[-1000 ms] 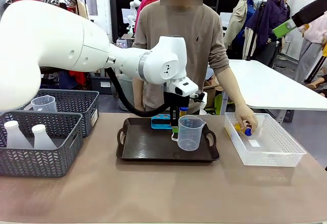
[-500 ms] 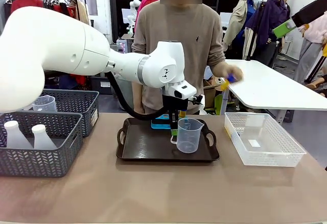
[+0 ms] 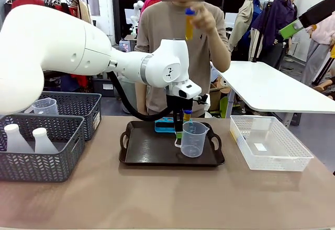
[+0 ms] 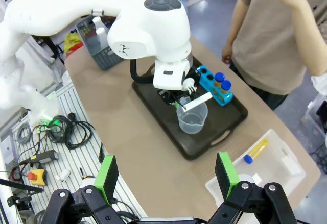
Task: Prepare the laboratory tools.
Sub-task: Pick up one Large Measuring Cup and place it on the Handle tray.
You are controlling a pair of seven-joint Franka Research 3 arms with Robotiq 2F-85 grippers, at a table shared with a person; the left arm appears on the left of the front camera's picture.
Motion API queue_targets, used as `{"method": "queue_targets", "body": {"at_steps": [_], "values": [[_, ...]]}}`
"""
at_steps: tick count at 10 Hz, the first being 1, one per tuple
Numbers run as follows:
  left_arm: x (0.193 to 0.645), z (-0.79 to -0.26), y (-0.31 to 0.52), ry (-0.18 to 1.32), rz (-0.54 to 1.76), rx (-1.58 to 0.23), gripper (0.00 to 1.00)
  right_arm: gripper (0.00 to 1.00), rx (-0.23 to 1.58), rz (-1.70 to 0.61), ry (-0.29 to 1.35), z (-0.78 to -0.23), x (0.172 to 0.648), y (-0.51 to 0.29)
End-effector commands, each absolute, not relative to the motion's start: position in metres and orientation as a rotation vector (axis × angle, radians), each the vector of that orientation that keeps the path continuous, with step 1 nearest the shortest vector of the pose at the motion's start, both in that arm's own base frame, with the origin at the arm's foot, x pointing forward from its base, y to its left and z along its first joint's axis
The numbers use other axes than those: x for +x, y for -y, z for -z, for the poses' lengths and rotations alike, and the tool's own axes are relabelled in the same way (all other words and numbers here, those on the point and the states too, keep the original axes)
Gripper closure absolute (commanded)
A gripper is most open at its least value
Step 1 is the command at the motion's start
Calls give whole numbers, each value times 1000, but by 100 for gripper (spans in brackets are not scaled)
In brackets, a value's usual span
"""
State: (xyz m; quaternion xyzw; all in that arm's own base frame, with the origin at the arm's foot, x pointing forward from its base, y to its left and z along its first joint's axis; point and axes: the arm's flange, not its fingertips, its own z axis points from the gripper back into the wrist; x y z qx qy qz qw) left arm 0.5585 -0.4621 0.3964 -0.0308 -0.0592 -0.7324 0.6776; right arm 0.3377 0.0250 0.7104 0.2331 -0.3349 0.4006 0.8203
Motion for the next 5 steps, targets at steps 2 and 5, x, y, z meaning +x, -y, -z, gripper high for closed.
{"method": "queue_targets", "body": {"at_steps": [2, 5], "values": [[549, -415, 452, 120, 1603, -74, 0, 0, 514, -861, 723, -712, 338, -26], [545, -423, 448, 122, 1593, -80, 0, 0, 514, -861, 723, -712, 338, -26]]}}
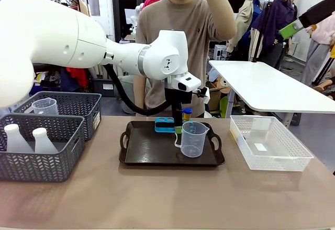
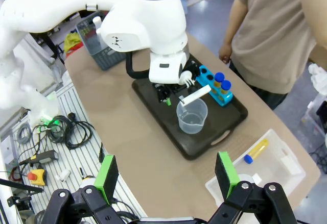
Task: Prepare the laboratory tools.
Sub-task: Pick up one Large Measuring Cup and place it on the Handle tray, then pick up one Small flask and place it on the Handle tray.
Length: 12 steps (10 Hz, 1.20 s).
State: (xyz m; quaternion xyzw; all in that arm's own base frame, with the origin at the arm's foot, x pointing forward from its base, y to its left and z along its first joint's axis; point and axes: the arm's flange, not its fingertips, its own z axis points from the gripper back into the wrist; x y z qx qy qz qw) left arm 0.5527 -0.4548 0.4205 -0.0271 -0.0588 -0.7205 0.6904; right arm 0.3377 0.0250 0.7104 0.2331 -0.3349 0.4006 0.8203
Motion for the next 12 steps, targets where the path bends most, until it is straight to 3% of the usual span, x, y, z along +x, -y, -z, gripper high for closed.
{"method": "queue_targets", "body": {"at_steps": [1, 6, 9, 12], "values": [[544, -426, 449, 125, 1591, -98, 0, 0, 514, -861, 723, -712, 338, -26], [551, -423, 456, 128, 1607, -80, 0, 0, 514, -861, 723, -712, 338, -26], [527, -498, 408, 149, 1543, -109, 0, 0, 514, -861, 723, -712, 338, -26], [503, -537, 354, 131, 1376, -42, 0, 0, 514, -861, 723, -712, 338, -26]]}}
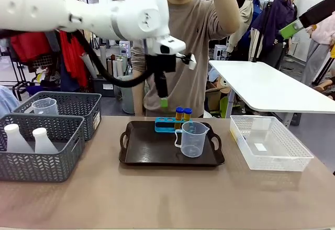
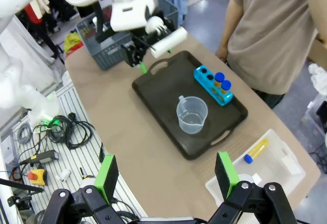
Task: Prepare the laboratory tools.
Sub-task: Pick up one Small flask and place it on the Handle tray.
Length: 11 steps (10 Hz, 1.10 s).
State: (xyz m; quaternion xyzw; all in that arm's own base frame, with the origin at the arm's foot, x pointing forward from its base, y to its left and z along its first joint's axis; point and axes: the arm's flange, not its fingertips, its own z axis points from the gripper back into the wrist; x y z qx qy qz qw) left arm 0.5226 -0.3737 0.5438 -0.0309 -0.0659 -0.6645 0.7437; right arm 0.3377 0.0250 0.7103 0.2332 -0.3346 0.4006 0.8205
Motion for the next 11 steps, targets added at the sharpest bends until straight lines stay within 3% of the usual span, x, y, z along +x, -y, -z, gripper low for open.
{"method": "queue_targets", "body": {"at_steps": [1, 4, 5, 7, 11], "values": [[490, -557, 326, 127, 1294, -3, 0, 0, 514, -861, 723, -712, 338, -26], [457, -607, 279, 80, 1058, 80, 0, 0, 514, -861, 723, -712, 338, -26], [446, -622, 263, 69, 880, 92, 0, 0, 514, -861, 723, -712, 338, -26], [434, -625, 227, -32, 650, 120, 0, 0, 514, -861, 723, -712, 338, -26], [413, -617, 158, 15, 408, 190, 0, 0, 514, -861, 723, -712, 338, -26]]}}
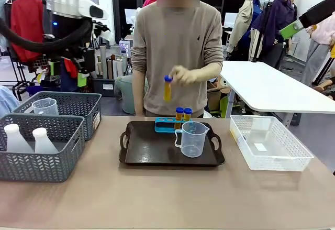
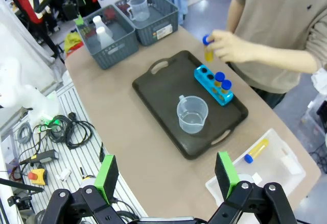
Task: Prepare the laboratory tools.
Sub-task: Pick up one Small flask and place it on the Handle tray.
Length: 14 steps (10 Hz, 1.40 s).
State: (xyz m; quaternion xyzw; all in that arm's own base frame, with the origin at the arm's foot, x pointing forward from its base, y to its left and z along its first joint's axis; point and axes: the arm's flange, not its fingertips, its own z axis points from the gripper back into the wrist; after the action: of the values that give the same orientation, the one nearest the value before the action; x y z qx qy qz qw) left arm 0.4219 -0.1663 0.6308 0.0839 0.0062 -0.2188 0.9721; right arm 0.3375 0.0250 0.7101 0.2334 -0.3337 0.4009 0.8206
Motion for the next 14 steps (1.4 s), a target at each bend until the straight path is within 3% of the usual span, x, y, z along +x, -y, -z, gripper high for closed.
{"method": "queue_targets", "body": {"at_steps": [1, 2, 3, 5, 7, 11, 14], "values": [[419, -606, 159, 15, 439, 175, 0, 0, 514, -861, 723, -712, 338, -26], [437, -597, 177, 80, 586, 147, 0, 0, 514, -861, 723, -712, 338, -26], [421, -623, 158, -9, 428, 169, 0, 0, 514, -861, 723, -712, 338, -26], [421, -623, 158, -9, 428, 169, 0, 0, 514, -861, 723, -712, 338, -26], [426, -595, 146, -53, 528, 165, 0, 0, 514, -861, 723, -712, 338, -26], [411, -522, 86, -50, 378, 205, 0, 0, 514, -861, 723, -712, 338, -26], [424, -483, 61, -43, 229, 193, 0, 0, 514, -861, 723, -712, 338, -26]]}}
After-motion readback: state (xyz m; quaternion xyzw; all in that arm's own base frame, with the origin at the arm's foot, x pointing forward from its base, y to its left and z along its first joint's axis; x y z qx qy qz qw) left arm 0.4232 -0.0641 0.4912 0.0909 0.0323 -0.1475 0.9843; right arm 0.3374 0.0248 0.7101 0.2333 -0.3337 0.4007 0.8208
